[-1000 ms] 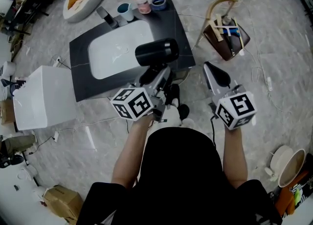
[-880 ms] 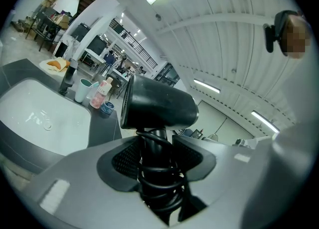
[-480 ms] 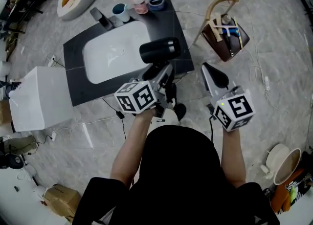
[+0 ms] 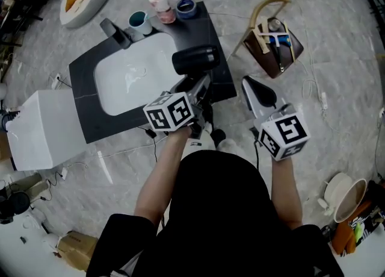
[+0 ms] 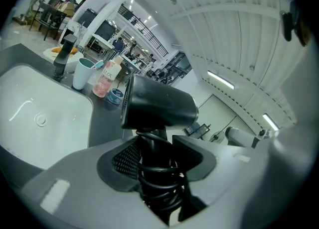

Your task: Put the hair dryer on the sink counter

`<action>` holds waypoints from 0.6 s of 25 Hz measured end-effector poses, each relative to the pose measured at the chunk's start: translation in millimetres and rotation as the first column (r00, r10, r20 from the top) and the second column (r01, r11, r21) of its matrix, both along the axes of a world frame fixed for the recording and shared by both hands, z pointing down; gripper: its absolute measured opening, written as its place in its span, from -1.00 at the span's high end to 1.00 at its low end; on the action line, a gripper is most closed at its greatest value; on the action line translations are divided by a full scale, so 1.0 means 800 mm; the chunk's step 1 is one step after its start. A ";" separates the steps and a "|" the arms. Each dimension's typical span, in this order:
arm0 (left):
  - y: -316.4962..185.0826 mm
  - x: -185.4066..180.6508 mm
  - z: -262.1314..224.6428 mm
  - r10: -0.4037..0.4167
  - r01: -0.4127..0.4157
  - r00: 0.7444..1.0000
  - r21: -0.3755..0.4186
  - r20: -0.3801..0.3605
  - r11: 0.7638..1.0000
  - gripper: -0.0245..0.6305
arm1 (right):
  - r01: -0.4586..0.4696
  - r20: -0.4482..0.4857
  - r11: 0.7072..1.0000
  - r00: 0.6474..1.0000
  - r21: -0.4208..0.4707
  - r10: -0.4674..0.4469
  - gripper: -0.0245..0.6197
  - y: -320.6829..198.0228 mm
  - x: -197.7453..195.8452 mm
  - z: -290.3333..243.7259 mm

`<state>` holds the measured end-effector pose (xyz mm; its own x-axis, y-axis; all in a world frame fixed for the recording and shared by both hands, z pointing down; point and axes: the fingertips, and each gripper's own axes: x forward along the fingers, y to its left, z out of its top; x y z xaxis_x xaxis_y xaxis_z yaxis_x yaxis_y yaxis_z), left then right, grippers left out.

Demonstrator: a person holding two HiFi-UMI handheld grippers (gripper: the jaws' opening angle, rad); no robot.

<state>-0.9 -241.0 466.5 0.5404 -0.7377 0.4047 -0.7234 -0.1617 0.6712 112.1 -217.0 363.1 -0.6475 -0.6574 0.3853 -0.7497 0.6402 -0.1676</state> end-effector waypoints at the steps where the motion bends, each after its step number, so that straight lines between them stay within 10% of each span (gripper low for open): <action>1: -0.006 -0.001 0.005 0.002 -0.002 1.000 -0.006 0.004 1.000 0.34 | 0.000 -0.004 1.000 1.000 -0.002 0.000 0.89 -0.006 -0.003 0.002; 15: -0.075 -0.022 0.065 0.020 -0.018 1.000 -0.085 0.020 0.996 0.34 | -0.026 -0.009 0.998 1.000 -0.061 0.025 0.89 -0.066 -0.037 0.031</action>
